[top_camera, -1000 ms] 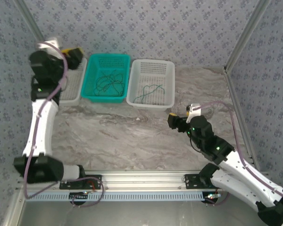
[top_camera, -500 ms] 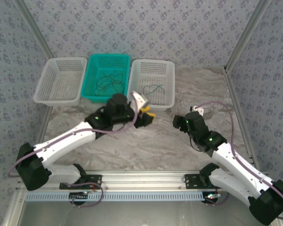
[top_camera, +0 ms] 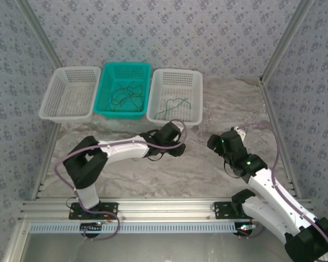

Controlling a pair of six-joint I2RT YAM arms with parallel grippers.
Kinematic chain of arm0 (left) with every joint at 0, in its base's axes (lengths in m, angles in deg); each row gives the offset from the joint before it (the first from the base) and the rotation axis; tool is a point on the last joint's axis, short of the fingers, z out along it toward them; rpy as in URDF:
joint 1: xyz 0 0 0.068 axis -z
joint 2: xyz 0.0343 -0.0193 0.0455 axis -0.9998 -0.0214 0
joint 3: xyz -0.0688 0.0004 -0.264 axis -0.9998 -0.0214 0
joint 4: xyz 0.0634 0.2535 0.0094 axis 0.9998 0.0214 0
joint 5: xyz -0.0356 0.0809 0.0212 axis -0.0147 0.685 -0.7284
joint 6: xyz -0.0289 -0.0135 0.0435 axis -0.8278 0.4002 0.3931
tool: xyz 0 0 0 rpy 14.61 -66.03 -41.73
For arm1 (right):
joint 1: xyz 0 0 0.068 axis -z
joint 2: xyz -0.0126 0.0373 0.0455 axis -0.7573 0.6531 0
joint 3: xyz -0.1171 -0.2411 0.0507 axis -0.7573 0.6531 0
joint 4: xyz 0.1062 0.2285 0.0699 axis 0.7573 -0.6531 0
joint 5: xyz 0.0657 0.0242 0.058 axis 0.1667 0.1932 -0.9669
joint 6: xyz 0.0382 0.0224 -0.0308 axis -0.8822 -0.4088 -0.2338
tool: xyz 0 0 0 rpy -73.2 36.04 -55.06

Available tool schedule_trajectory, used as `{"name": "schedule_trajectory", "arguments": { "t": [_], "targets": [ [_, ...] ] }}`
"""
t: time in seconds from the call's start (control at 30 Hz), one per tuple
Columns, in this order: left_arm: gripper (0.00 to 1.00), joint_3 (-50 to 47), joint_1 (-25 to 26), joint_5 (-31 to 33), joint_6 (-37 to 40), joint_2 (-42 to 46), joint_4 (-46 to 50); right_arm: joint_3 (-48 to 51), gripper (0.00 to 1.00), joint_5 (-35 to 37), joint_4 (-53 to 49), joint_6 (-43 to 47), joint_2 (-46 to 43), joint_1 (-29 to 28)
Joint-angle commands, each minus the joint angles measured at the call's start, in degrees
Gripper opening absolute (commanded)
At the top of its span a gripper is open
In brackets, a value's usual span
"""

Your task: Untangle the cables

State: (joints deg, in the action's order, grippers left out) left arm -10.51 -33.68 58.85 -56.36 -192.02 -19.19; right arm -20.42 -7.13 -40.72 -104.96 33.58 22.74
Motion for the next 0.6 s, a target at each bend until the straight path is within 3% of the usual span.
{"name": "schedule_trajectory", "arguments": {
  "t": [0.0,0.1,0.33,0.57],
  "targets": [
    [0.54,4.2,-0.1,6.7,-5.9,-3.7,0.8,-1.5,0.83,-1.0,-1.8,-1.4,-0.4,0.5],
    [0.49,6.1,-0.2,8.2,-5.7,-7.1,0.1,-1.8,0.84,-1.5,-1.9,-1.5,-0.4,0.6],
    [0.16,4.5,-1.0,8.0,-7.6,-8.5,-0.6,-2.5,0.84,-1.6,-3.0,-1.2,-0.8,0.7],
    [0.00,2.2,-2.3,4.7,-6.4,-8.3,-2.3,-2.2,0.83,-3.4,0.0,-0.4,-0.2,0.7]
  ]
}}
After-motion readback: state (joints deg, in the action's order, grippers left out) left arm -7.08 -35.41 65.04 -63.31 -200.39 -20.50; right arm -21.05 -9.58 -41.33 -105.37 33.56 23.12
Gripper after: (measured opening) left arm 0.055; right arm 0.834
